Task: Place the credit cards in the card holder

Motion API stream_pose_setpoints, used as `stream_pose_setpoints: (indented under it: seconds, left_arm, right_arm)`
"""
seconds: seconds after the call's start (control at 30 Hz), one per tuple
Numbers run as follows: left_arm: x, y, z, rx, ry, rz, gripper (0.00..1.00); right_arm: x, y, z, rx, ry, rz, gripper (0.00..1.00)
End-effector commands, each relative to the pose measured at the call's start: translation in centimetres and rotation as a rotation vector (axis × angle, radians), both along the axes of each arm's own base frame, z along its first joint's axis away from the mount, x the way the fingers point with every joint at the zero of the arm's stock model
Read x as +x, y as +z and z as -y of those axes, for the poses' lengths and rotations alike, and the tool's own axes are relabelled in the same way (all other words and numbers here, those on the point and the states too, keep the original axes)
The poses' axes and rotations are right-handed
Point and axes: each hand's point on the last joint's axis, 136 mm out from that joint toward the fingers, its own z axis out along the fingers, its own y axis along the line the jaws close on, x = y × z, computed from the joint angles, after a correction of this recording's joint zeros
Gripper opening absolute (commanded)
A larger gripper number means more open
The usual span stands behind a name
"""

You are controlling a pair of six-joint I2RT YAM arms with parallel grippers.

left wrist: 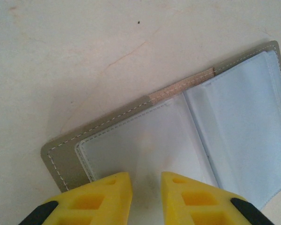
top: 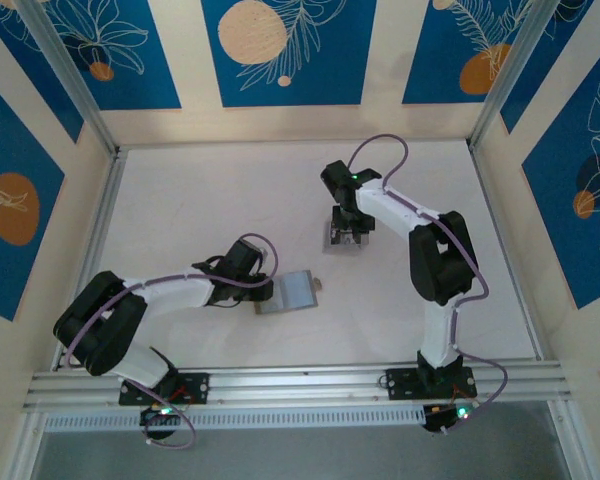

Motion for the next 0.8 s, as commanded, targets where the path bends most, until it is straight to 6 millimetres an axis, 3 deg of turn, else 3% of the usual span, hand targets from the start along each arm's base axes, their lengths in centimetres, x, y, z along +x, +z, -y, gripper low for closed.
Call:
stream_pose_setpoints:
  seconds: [0.0,0.43,0.6,0.77]
  left_arm:
    - [-2.8,-2.7,-1.8,0.085,-0.015,-0.1,0.25]
    - [-2.6,-2.7,-1.6,0.082,-0.018,-0.099,0.25]
    - [-2.7,-2.9,-1.7,0.088,-0.019,-0.103,0.25]
    - [-2.7,-2.9,-1.7,0.089,-0.02,-0.104,0.25]
  right_arm:
    - [0.4,1.2,0.6,-0.044,-0.002,0.021,0.24]
    - [-0.1,1.7,1.7,-0.058,-0.01,0.021,0.02]
    - [-0.5,3.9,1.0,-0.02,0.007,0.067,0.0]
    - [-1.7,8.4,0.4,0.003,0.031,0.179,0.0]
